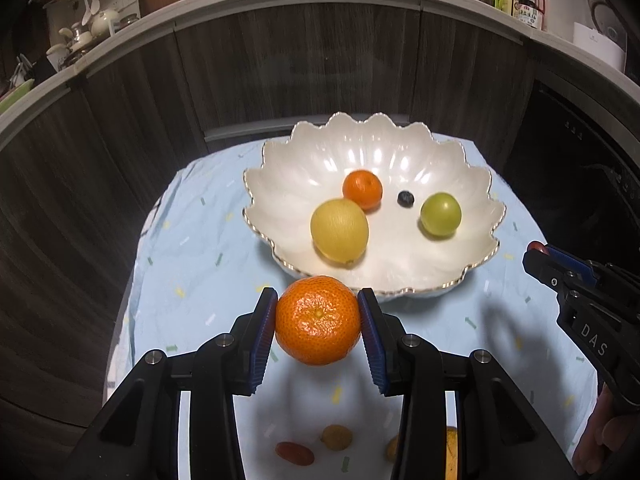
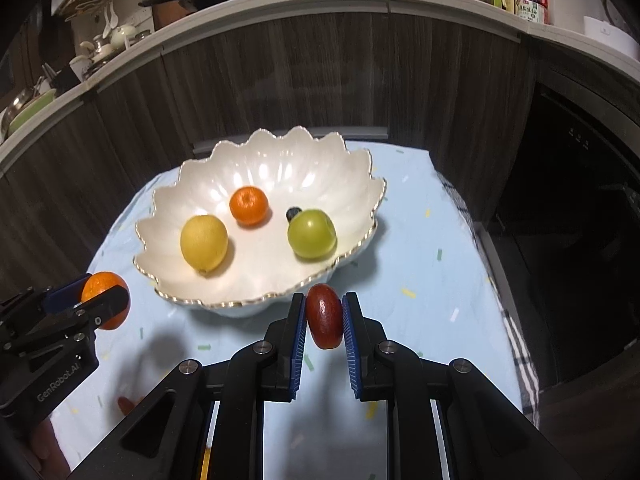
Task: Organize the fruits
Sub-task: 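Carry the mandarin and red tomato over the white bowl with both tools, then open both tools to drop the mandarin and red tomato into the bowl, then withdraw both tools from the bowl toward the remaining fruits, then grasp the second red tomato with the left tool while the right tool grasps the mango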
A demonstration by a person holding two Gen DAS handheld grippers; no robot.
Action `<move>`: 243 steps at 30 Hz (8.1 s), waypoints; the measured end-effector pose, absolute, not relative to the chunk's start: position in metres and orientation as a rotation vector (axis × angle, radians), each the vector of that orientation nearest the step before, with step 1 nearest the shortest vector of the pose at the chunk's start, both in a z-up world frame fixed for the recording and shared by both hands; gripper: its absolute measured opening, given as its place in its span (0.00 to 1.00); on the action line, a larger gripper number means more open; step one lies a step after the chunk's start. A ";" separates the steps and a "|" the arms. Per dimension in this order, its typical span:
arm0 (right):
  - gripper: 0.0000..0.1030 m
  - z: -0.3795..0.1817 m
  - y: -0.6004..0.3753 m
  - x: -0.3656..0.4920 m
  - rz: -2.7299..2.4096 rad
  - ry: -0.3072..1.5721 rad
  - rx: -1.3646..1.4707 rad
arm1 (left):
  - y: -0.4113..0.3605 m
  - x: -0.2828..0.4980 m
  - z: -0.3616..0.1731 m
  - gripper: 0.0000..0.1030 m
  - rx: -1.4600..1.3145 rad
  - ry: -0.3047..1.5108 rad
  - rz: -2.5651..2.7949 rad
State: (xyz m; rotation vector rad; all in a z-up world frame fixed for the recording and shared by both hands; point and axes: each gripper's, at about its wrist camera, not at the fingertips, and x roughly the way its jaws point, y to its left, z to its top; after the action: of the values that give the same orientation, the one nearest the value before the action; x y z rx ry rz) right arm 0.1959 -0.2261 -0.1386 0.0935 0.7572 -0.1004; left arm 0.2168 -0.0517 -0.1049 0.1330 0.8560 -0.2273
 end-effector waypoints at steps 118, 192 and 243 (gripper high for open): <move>0.70 -0.099 -0.235 0.223 -0.180 0.698 0.149 | -0.063 0.259 -0.055 0.72 0.169 0.781 -0.201; 0.70 -0.174 -0.148 0.103 -0.019 0.945 0.055 | -0.004 0.121 -0.133 0.72 0.172 0.926 -0.248; 0.50 -0.236 -0.130 0.127 -0.053 1.185 0.125 | -0.008 0.147 -0.193 0.28 0.166 1.017 -0.340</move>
State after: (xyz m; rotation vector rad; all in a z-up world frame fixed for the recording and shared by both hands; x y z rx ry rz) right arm 0.1267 -0.1300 -0.2360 0.1250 1.1849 -0.0534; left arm 0.1474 -0.0079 -0.1926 0.1657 1.0174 -0.3401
